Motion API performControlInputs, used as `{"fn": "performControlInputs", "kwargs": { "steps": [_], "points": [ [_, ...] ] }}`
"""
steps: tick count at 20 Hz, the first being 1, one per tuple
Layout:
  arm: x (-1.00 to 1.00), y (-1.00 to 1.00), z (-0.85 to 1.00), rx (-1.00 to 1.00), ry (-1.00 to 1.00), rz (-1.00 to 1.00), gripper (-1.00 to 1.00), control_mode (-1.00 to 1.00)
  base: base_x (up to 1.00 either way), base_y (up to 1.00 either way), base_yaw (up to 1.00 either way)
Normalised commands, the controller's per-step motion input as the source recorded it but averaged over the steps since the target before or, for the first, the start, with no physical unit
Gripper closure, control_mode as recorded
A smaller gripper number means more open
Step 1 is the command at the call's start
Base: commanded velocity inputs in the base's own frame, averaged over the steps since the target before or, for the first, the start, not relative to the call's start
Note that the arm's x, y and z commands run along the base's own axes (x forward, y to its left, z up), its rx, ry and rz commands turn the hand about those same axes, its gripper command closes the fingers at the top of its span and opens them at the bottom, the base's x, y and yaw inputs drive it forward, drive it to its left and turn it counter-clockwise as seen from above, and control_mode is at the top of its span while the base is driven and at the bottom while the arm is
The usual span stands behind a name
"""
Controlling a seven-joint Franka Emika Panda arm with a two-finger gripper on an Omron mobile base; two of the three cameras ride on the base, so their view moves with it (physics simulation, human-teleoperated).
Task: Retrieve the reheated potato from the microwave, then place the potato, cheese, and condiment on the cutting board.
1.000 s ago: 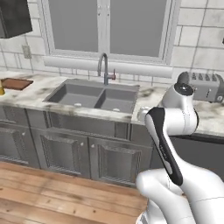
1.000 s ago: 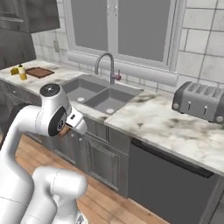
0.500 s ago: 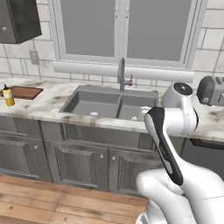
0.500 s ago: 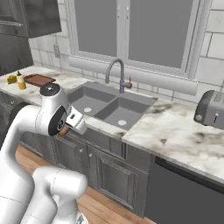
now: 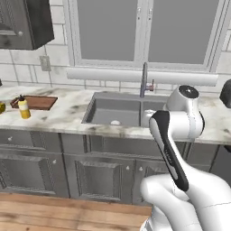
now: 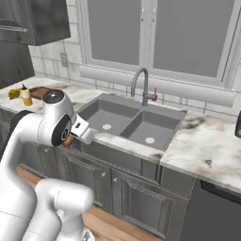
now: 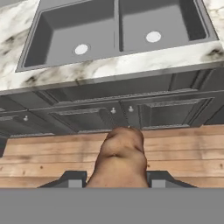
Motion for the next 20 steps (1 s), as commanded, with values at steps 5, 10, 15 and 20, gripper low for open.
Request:
{"fn": "performControlInputs", "kwargs": {
  "steps": [5,10,15,20],
  "points": [
    [0.00,0.00,0.00,0.00,0.00,0.00,1.00,1.00,0.48,0.62,-0.21],
    [0.00,0.00,0.00,0.00,0.00,0.00,1.00,1.00,0.44,0.61,-0.23],
    [0.00,0.00,0.00,0.00,0.00,0.00,1.00,1.00,0.43,0.69,-0.14],
    [0.00,0.00,0.00,0.00,0.00,0.00,1.00,1.00,0.51,0.68,-0.09]
  ]
}}
